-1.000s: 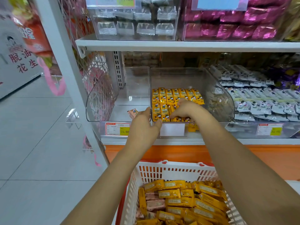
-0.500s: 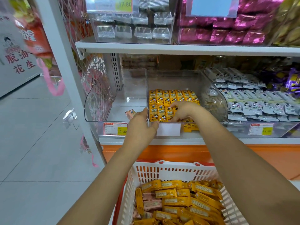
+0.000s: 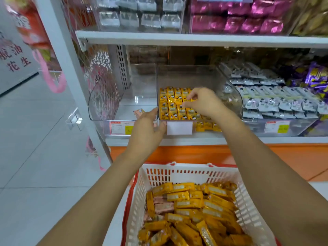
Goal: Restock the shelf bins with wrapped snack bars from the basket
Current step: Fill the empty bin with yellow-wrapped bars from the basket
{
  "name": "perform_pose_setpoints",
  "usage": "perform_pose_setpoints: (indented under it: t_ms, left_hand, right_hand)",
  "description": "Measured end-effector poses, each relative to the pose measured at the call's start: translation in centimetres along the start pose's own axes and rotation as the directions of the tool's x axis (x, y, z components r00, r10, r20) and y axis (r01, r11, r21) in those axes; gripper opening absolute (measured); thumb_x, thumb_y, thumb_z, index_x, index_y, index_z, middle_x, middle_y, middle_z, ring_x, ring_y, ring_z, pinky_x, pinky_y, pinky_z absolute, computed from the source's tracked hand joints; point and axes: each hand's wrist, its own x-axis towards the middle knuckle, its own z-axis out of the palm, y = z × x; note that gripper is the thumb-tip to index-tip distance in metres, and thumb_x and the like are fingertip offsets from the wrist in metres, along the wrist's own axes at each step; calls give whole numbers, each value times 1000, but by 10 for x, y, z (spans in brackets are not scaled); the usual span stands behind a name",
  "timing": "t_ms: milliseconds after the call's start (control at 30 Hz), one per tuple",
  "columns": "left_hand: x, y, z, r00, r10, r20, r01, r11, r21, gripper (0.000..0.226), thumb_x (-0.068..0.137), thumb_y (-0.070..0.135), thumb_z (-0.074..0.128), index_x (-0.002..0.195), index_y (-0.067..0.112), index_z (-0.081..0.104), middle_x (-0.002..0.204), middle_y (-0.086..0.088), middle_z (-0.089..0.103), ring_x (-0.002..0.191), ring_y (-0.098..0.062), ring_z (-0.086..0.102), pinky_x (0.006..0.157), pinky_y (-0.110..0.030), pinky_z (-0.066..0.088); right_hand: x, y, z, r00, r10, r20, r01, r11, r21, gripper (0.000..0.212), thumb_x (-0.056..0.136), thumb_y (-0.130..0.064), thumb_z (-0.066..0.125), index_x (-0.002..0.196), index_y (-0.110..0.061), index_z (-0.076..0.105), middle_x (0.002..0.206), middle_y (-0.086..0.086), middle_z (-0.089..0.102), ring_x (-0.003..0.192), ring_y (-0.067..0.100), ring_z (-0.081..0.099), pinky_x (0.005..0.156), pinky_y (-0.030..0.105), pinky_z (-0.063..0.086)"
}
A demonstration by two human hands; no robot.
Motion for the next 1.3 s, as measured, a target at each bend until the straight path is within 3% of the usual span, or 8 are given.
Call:
perform_pose_setpoints:
  t_ms: [67, 200, 333, 467, 633, 867, 1033, 1300]
  left_hand:
    - [-14, -3, -1, 997, 47, -60, -44, 998, 46, 40, 94, 21, 53, 132, 7, 53, 123, -17, 57, 112, -27, 55, 95, -32, 45]
    - [-45, -20, 7, 978, 194, 71, -204, 961, 186, 21, 95, 26, 47, 99, 13, 63, 86, 1, 51, 77, -16, 54, 68, -28, 43]
    - [-88, -57, 24, 845, 23, 534, -257, 893, 369, 24, 95, 25, 48, 74, 16, 52, 78, -2, 57, 68, -16, 52, 59, -27, 34]
    - [-124, -93, 27, 651, -253, 716, -238, 827, 508, 28, 97, 28, 44, 105, 10, 64, 105, -9, 65, 94, -21, 60, 77, -28, 46]
    - [-130, -118, 22, 549, -429, 717, -153, 792, 591, 29, 97, 31, 45, 85, 10, 61, 87, -6, 63, 84, -18, 58, 71, -23, 39]
    - [-104, -117, 25, 482, -504, 716, -68, 794, 605, 50, 97, 29, 50, 53, 12, 32, 53, -3, 27, 47, -13, 28, 52, -26, 25]
    - [-99, -113, 26, 480, -531, 699, -29, 786, 617, 50, 97, 28, 50, 53, 11, 33, 52, -4, 26, 46, -14, 27, 50, -25, 24]
    - [-108, -100, 26, 457, -562, 690, 8, 778, 628, 49, 97, 29, 50, 54, 12, 33, 53, -2, 27, 46, -12, 26, 48, -23, 22]
  right_hand:
    - [-27, 5, -4, 993, -76, -95, 83, 994, 73, 20, 87, -31, 67, 80, -14, 61, 73, -3, 56, 68, 10, 51, 66, 28, 43]
    - [-81, 32, 15, 988, -139, 66, 134, 988, 76, 32, 86, -26, 69, 61, -18, 51, 63, 0, 53, 58, 9, 45, 56, 26, 36]
    - [-124, 83, 65, 928, 0, 372, 34, 996, -87, 20, 86, -31, 69, 76, -17, 61, 73, -5, 59, 73, 13, 54, 66, 26, 42]
    - [-163, 142, 116, 743, 286, 605, -24, 915, -403, 44, 83, -30, 72, 121, -14, 56, 122, 3, 58, 113, 22, 55, 91, 31, 48]
    - [-205, 187, 161, 648, 517, 559, -124, 796, -593, 87, 85, -20, 70, 152, -9, 15, 153, 20, 21, 133, 38, 39, 99, 41, 44]
    - [-213, 192, 173, 712, 484, 508, -129, 802, -583, 76, 86, -35, 67, 144, -5, 28, 146, 15, 36, 132, 33, 40, 103, 40, 40]
    - [-213, 189, 177, 665, 472, 579, -212, 863, -459, 48, 87, -55, 59, 107, -13, 52, 100, 1, 55, 88, 13, 53, 67, 26, 42]
    - [-217, 171, 173, 703, 537, 467, -384, 839, -386, 61, 83, -59, 60, 119, -9, 54, 112, 3, 62, 86, 13, 55, 60, 23, 42]
